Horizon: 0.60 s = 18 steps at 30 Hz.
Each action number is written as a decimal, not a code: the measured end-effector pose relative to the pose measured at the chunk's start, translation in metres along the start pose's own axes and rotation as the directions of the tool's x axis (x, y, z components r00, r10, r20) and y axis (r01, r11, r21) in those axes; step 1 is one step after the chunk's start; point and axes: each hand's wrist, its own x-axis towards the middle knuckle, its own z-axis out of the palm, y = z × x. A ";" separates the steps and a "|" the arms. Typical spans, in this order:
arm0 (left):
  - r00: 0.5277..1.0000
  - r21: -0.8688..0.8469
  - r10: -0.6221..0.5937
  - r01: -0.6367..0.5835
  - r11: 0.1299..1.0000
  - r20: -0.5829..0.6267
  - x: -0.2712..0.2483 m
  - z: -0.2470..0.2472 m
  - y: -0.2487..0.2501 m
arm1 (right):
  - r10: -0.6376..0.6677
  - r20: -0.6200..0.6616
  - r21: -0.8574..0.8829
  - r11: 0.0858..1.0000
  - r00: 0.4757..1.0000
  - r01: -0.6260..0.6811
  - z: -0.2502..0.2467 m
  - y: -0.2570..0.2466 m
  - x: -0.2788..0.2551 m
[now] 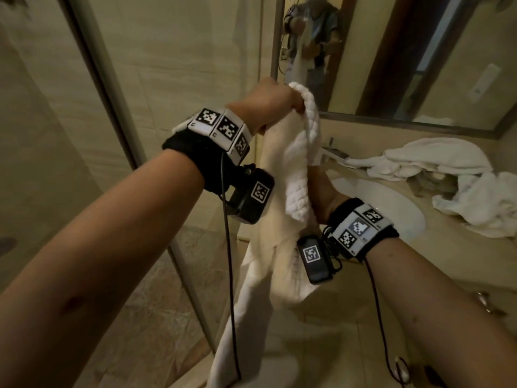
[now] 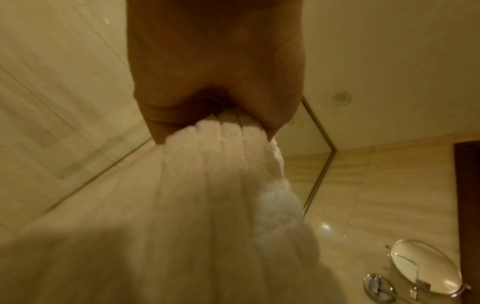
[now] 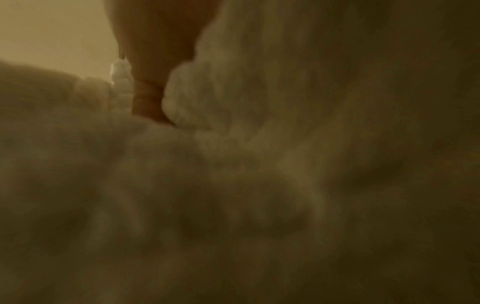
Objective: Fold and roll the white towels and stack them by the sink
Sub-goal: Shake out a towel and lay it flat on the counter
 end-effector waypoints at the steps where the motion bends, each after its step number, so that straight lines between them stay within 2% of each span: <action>1: 1.000 0.040 -0.012 0.011 0.999 0.019 -0.001 0.000 -0.009 | 0.042 0.068 -0.012 0.999 0.997 -0.042 0.004 0.004 -0.003; 2: 0.999 0.090 -0.015 0.012 0.996 0.037 -0.002 -0.001 -0.018 | 0.040 0.050 -0.135 0.990 0.998 -0.033 0.004 0.010 -0.003; 3: 0.999 0.161 -0.006 -0.002 0.987 0.049 -0.002 -0.001 -0.028 | 0.036 -0.021 -0.269 0.962 0.999 -0.041 0.000 0.014 -0.003; 5: 0.999 0.377 0.010 -0.025 0.926 0.041 -0.002 -0.002 -0.049 | 0.044 -0.221 -0.534 0.831 0.974 -0.158 -0.009 0.024 -0.001; 7: 0.999 0.578 -0.007 -0.020 0.816 0.044 0.000 -0.003 -0.073 | -0.018 -0.335 -0.680 0.697 0.942 -0.228 -0.022 0.033 0.002; 9: 0.995 0.699 -0.071 0.002 0.715 0.070 0.004 -0.003 -0.093 | -0.086 -0.398 -0.725 0.639 0.913 -0.256 -0.039 0.038 0.006; 11: 0.984 0.767 -0.139 0.005 0.641 0.110 0.009 0.001 -0.111 | -0.158 -0.431 -0.797 0.529 0.888 -0.292 -0.051 0.041 0.009; 14: 0.968 0.762 -0.216 0.042 0.646 0.129 0.015 0.007 -0.139 | -0.232 -0.413 -0.872 0.379 0.881 -0.309 -0.061 0.042 0.014; 15: 0.962 0.761 -0.245 0.071 0.644 0.117 0.023 0.010 -0.149 | -0.253 -0.400 -0.886 0.354 0.881 -0.301 -0.064 0.045 0.017; 16: 0.943 0.766 -0.292 0.071 0.639 0.156 0.034 0.017 -0.157 | -0.274 -0.395 -0.888 0.357 0.877 -0.289 -0.066 0.046 0.018; 17: 0.920 0.763 -0.356 0.113 0.636 0.161 0.049 0.024 -0.168 | -0.291 -0.392 -0.885 0.377 0.873 -0.272 -0.070 0.050 0.020; 18: 0.922 0.761 -0.356 0.118 0.638 0.155 0.057 0.030 -0.174 | -0.305 -0.395 -0.877 0.406 0.866 -0.257 -0.072 0.052 0.022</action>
